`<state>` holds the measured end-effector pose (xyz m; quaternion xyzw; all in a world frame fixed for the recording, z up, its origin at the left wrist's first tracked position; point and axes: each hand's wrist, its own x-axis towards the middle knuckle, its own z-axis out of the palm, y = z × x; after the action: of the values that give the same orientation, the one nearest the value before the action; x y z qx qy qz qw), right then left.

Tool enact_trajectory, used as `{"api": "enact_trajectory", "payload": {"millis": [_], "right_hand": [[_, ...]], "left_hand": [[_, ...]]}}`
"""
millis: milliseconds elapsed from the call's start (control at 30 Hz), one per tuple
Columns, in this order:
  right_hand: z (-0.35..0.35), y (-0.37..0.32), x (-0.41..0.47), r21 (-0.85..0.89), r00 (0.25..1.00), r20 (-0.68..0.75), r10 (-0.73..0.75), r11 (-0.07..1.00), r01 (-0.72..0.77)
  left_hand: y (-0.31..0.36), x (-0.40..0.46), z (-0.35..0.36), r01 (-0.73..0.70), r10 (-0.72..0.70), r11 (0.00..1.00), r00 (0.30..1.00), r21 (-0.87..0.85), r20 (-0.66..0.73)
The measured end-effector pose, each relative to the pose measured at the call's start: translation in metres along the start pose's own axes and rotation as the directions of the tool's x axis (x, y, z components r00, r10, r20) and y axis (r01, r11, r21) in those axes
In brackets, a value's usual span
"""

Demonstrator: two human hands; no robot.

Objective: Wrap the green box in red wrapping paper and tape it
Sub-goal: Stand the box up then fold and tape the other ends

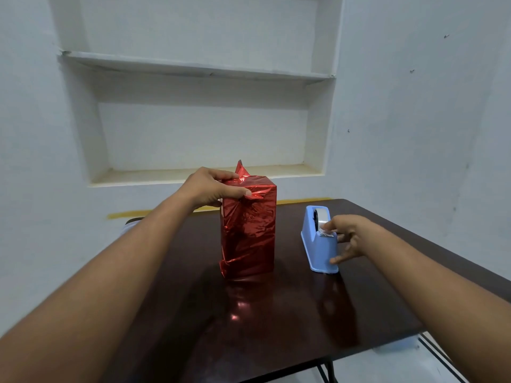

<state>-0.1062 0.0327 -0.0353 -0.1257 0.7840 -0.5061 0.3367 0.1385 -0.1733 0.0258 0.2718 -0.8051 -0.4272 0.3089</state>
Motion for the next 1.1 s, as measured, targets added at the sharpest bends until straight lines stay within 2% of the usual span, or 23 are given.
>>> {"api": "enact_trajectory", "payload": {"millis": [100, 267, 400, 533, 767, 1100], "right_hand": [[0.004, -0.003, 0.004, 0.093, 1.0, 0.004, 0.006, 0.996, -0.006], [0.007, 0.0, -0.003, 0.272, 0.997, -0.041, -0.07, 0.959, 0.079], [0.013, 0.008, -0.016, 0.304, 0.985, -0.11, -0.131, 0.939, 0.159], [0.01, 0.021, -0.017, 0.371, 0.986, -0.084, -0.141, 0.914, 0.162], [0.003, 0.035, -0.013, 0.337, 0.99, -0.029, -0.138, 0.931, 0.14], [0.006, 0.038, -0.016, 0.357, 0.991, -0.038, -0.129, 0.925, 0.134]], "left_hand": [[0.0, 0.001, 0.0, 0.002, -0.002, 1.0, 1.0, 0.0, -0.001], [-0.001, 0.002, 0.0, -0.005, 0.005, 1.0, 1.0, 0.01, 0.0], [0.001, 0.002, -0.001, 0.007, -0.007, 1.0, 1.0, 0.005, 0.006], [0.001, 0.001, 0.0, 0.017, -0.017, 1.0, 1.0, -0.001, 0.005], [0.003, 0.001, 0.0, 0.021, -0.021, 1.0, 1.0, -0.015, 0.01], [0.003, -0.001, 0.0, 0.027, -0.027, 1.0, 0.999, -0.013, 0.018]]}}
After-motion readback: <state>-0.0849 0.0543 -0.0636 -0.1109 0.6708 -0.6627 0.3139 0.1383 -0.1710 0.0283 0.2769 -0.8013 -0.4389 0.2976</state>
